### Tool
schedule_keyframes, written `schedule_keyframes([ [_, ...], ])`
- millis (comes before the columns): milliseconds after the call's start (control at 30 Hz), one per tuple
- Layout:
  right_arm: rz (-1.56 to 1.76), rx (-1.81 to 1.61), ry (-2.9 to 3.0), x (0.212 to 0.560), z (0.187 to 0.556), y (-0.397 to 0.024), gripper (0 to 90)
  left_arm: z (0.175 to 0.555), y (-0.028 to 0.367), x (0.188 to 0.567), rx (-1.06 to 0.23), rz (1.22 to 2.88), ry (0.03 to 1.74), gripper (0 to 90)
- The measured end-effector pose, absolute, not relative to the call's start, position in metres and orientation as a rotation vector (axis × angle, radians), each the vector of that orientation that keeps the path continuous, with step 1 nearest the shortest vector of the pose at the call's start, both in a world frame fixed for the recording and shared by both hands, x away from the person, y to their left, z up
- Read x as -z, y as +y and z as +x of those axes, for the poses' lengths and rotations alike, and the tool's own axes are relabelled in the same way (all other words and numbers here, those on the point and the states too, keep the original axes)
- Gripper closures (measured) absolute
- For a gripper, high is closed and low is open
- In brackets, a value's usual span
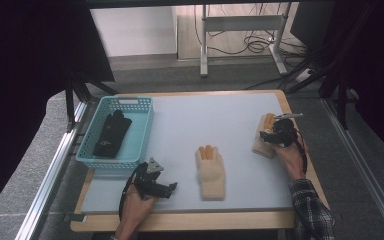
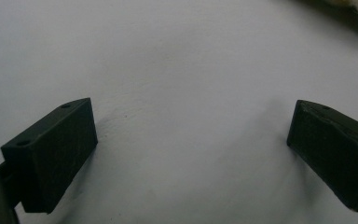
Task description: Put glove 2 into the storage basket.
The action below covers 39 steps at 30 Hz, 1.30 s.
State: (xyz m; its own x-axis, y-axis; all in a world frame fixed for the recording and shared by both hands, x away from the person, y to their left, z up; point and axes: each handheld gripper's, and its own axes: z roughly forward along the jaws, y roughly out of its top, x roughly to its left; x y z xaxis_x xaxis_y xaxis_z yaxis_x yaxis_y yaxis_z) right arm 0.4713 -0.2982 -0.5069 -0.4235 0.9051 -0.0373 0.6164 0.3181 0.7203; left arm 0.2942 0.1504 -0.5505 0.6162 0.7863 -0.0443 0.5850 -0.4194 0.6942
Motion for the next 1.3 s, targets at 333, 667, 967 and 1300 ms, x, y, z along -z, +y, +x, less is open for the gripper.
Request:
schedule_keyframes([
  [333, 1.343, -0.848, 2.172, 0.511, 0.470, -0.294, 57.4, 0.294, 0.150, 0.550, -0.378, 2.154, 1.072, 1.7],
  [667, 1.262, -0.926, 2.186, 0.490, 0.447, -0.286, 57.3, 0.294, 0.150, 0.551, -0.378, 2.153, 1.072, 1.7],
  [967, 1.140, -1.012, 2.243, 0.467, 0.413, -0.264, 57.4, 0.294, 0.150, 0.551, -0.379, 2.151, 1.073, 1.8],
  [1300, 0.948, -1.133, 2.354, 0.451, 0.365, -0.226, 57.4, 0.294, 0.150, 0.551, -0.379, 2.142, 1.077, 1.8],
])
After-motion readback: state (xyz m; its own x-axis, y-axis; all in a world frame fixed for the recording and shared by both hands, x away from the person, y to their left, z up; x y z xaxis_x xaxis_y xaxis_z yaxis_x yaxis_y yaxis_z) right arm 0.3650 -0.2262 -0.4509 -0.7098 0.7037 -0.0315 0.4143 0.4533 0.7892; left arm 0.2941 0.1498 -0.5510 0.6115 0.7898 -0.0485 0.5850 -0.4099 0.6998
